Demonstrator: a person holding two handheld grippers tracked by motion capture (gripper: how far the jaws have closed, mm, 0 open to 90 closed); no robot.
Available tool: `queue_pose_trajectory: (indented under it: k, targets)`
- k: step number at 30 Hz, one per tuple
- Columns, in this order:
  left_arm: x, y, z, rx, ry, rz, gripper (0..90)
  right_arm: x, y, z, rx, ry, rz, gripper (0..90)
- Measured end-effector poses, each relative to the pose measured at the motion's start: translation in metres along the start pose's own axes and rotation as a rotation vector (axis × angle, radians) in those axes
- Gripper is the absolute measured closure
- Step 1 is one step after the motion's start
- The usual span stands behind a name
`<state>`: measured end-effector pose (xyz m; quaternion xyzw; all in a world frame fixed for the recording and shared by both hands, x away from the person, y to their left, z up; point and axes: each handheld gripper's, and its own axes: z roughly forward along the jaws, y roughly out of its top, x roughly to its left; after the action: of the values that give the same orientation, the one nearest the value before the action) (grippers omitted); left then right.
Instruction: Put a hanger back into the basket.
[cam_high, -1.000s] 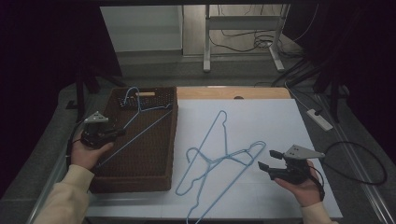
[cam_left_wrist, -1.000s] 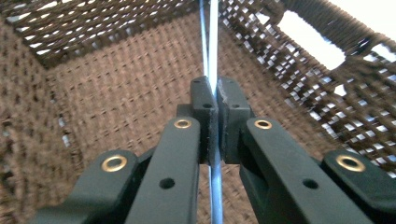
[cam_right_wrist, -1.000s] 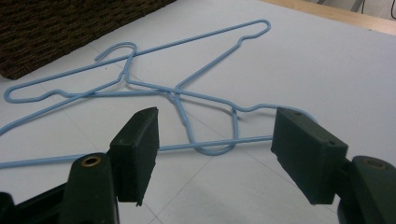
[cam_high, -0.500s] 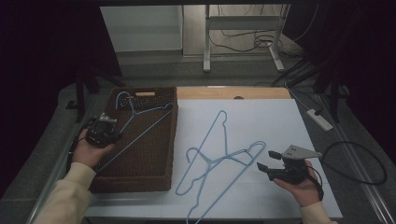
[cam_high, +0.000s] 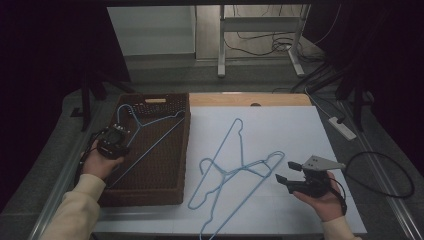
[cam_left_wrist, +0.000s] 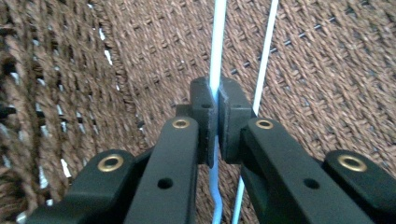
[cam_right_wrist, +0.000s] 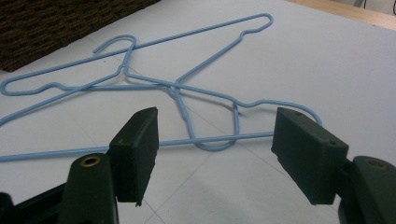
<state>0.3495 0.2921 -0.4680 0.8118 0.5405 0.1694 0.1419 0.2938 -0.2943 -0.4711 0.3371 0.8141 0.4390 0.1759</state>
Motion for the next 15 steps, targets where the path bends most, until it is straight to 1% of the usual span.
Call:
queue_pose_trajectory:
  k: [1,2,3,4,5,6,8,9,10,12,13,14,15]
  targets:
    - [0.0,0.0,0.0,-0.005,0.002,-0.002,84.6,0.0,0.0,0.0,0.0,0.0,0.0,32.2]
    - [0.0,0.0,0.0,-0.005,0.002,-0.002,81.1,0.0,0.0,0.0,0.0,0.001,0.0,32.2]
    - [0.001,0.0,0.0,-0.006,0.002,-0.005,81.1,0.0,0.0,0.0,0.0,0.001,0.0,32.2]
    - [0.001,0.0,-0.001,-0.013,0.013,-0.009,78.0,0.0,0.0,0.0,-0.001,0.001,0.0,32.2]
    - [0.001,0.0,-0.004,-0.038,0.025,-0.015,72.7,0.0,0.0,0.0,-0.001,0.002,0.001,32.2]
    - [0.002,-0.001,-0.006,-0.061,0.024,-0.018,64.3,0.0,0.0,0.0,-0.001,0.002,0.002,32.2]
    - [0.001,-0.002,-0.012,-0.107,0.019,-0.023,56.1,0.0,0.0,-0.001,-0.001,0.002,0.004,32.2]
    - [0.0,-0.003,-0.019,-0.146,0.008,-0.015,53.2,0.0,0.0,-0.001,-0.002,0.003,0.004,32.1]
    - [-0.001,-0.003,-0.023,-0.166,0.0,-0.012,48.4,-0.001,0.0,-0.001,0.0,0.002,0.005,32.0]
    - [-0.003,-0.004,-0.034,-0.217,-0.027,-0.007,44.2,-0.001,0.0,0.0,0.001,0.002,0.007,31.9]
    - [-0.004,-0.006,-0.041,-0.253,-0.04,-0.003,42.0,-0.001,0.0,0.0,0.001,0.002,0.007,31.8]
    - [-0.005,-0.007,-0.048,-0.29,-0.059,-0.006,40.3,-0.002,0.0,0.0,0.001,0.002,0.01,31.8]
    - [-0.005,-0.009,-0.053,-0.311,-0.081,-0.006,39.4,-0.002,0.0,0.0,0.0,0.003,0.013,31.8]
